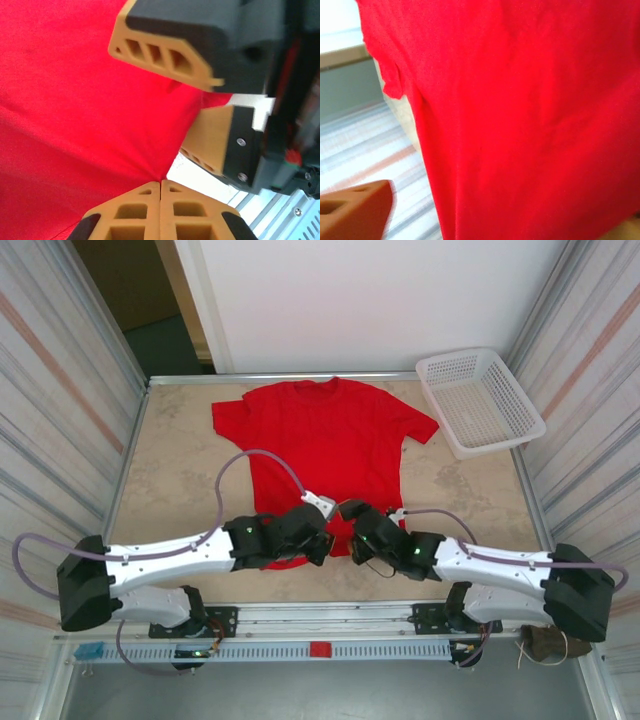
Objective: Fold the inside-out t-shirt
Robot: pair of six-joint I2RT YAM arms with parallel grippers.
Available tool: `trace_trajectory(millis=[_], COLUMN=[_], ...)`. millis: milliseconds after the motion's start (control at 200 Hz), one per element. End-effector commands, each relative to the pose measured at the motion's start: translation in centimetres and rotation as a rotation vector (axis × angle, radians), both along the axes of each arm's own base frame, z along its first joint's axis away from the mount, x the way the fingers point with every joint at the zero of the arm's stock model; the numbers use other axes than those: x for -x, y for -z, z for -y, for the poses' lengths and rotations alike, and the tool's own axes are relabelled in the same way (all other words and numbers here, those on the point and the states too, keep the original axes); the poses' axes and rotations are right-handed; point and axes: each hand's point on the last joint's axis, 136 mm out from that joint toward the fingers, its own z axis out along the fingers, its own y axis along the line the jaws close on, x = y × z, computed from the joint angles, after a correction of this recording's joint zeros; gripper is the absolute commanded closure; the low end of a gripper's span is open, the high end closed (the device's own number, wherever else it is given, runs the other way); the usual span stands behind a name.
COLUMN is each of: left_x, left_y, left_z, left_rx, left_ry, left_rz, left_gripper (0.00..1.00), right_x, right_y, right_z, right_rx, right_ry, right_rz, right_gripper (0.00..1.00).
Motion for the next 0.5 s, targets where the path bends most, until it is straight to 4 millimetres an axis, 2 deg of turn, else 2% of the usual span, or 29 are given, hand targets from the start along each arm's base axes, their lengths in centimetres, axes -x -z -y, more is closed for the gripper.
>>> trace_trajectory(millis=[0, 25, 45, 70, 90, 110, 155, 185, 250, 366, 491], left_x=[0.4, 0.4, 0.4, 0.3, 0.3, 0.2, 0.0, -0.1, -0.3, -0.3, 0.0], left_y=[-1.2, -1.1, -1.1, -1.0, -0.9, -0.9, -0.6, -0.4, 0.2, 0.9, 1.0], left_z=[0.1, 0.0, -0.2, -0.5, -0.8, -1.1, -2.0, -2.6, -3.8, -5.1, -4.6], left_rx=[0.051, 0.047, 0.045, 0.041, 0.035, 0.031, 0.019, 0.012, -0.002, -0.029, -0.058], left_ry=[0.044, 0.045, 0.044, 0.041, 0.037, 0.032, 0.013, -0.004, -0.031, -0.046, -0.02], left_rz=[0.024, 0.029, 0.035, 0.043, 0.05, 0.06, 0.079, 0.093, 0.123, 0.17, 0.249], left_gripper=[1.0, 1.0, 1.0, 1.0, 0.95, 0.88, 0.65, 0.54, 0.4, 0.3, 0.25], right_x=[-1.1, -1.2, -1.3, -1.4, -1.4, -1.5, -1.5, -1.4, -1.4, -1.3, -1.2], right_y=[-1.6, -1.7, -1.7, -1.9, -1.9, -2.1, -2.4, -2.6, -3.1, -4.1, -5.3], right_z=[-2.0, -2.2, -2.3, -2.5, -2.6, -2.7, -2.8, -2.9, -2.8, -2.6, -2.5], right_rx=[-0.061, -0.064, -0.064, -0.066, -0.067, -0.069, -0.07, -0.07, -0.071, -0.066, -0.065], right_ry=[-0.026, -0.031, -0.037, -0.043, -0.049, -0.054, -0.063, -0.068, -0.074, -0.088, -0.098], right_rz=[0.029, 0.031, 0.033, 0.033, 0.035, 0.04, 0.049, 0.054, 0.062, 0.076, 0.096], right_gripper=[0.68, 0.88, 1.0, 1.0, 1.0, 1.0, 1.0, 1.0, 1.0, 1.0, 1.0])
